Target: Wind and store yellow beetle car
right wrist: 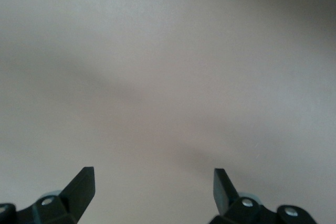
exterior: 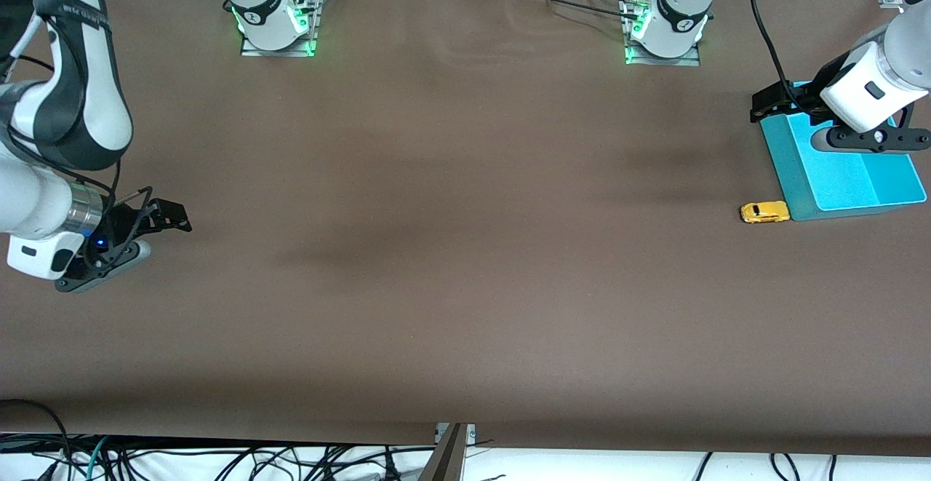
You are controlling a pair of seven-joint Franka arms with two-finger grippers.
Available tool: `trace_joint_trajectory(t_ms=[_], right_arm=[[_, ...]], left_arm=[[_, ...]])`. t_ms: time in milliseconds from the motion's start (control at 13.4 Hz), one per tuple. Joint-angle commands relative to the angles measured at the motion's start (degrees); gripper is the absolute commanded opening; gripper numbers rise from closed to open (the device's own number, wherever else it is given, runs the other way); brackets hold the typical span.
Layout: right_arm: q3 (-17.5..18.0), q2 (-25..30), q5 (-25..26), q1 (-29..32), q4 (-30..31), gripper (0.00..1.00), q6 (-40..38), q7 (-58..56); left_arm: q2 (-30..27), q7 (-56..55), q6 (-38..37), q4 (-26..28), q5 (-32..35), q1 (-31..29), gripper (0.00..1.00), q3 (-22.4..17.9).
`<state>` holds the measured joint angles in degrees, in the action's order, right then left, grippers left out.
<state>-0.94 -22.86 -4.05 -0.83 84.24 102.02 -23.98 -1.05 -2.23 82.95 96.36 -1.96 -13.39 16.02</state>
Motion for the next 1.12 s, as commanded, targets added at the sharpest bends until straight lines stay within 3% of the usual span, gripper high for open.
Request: trace_joint_trajectory(t_ms=[0,298,521,894,1043], right_arm=[[0.1,2.6,-0.3,-0.7,-1.4,1.00,-4.4,9.9],[1.2,5.9,0.0,-1.1,-1.4,1.00,-9.8,22.3],[1.1,8.2,0.2,-1.0,-1.4,1.00,-12.5,22.8],[1.2,10.1,7.8,-0.9,-1.4,1.00,-11.8,22.7],[1.4,10.5,8.5,-0.8,-1.3,1.00,-11.2,22.8]], left_arm=[[-0.3,-0.6,-0.8,-0.4,-0.5,-0.2,1.00,0.3],[-0.2,-0.6,-0.8,-0.4,-0.4,-0.2,1.00,0.3],[-0.2,-0.5,-0.8,0.3,-0.5,-0.3,1.00,0.2],[-0.2,-0.8,-1.3,-0.2,-0.5,-0.2,1.00,0.6],[-0.2,-0.8,-1.3,-0.1,-0.5,-0.3,1.00,0.6]])
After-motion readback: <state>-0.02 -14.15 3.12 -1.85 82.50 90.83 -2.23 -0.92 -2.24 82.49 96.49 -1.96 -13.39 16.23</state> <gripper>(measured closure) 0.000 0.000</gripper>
